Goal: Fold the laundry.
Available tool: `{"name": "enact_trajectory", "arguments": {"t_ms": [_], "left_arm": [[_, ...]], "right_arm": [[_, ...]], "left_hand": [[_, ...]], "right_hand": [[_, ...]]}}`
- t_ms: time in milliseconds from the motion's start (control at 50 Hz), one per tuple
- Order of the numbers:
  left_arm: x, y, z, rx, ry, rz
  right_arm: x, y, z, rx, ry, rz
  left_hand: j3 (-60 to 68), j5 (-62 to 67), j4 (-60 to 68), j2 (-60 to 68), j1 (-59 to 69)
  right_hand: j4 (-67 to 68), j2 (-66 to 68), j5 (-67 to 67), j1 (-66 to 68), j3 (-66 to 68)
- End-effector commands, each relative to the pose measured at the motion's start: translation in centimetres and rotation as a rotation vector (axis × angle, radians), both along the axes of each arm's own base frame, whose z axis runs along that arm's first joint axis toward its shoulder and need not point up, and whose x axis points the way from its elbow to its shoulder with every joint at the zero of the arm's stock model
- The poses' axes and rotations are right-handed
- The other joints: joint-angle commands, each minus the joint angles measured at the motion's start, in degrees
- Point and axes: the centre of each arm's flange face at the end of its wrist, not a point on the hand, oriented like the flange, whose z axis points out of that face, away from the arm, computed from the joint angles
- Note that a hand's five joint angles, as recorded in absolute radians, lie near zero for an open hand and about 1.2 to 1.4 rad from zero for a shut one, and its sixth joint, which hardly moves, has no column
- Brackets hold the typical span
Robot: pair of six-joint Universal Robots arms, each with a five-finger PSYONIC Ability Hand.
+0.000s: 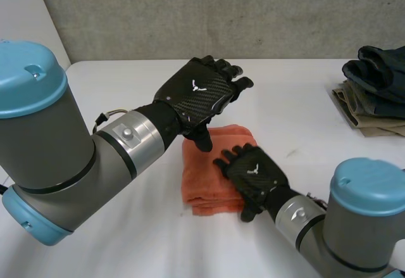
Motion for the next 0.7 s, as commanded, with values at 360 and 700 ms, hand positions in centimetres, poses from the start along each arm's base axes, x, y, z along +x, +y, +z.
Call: {"name": "enact_trajectory", "arguments": {"t_ms": [360,700], "left_arm": [[0.1,0.2,-0.6,0.037,-0.012,-0.005],[0.1,0.1,-0.6,0.037,-0.012,0.002]], "right_arm": [[2.1,-3.7,-3.4,-0.091,-0.033,-0.029],[1.4,-2.2,-2.7,0.017,0.022,-0.013]], "left_hand": [[0.62,0.97,1.11,0.86,1.39],[0.79,1.14,1.28,1.03,1.56]], "right_hand": [[17.65,18.45,17.77,22.12,18.93],[-2.02,-1.22,-1.9,2.44,-0.74]]}}
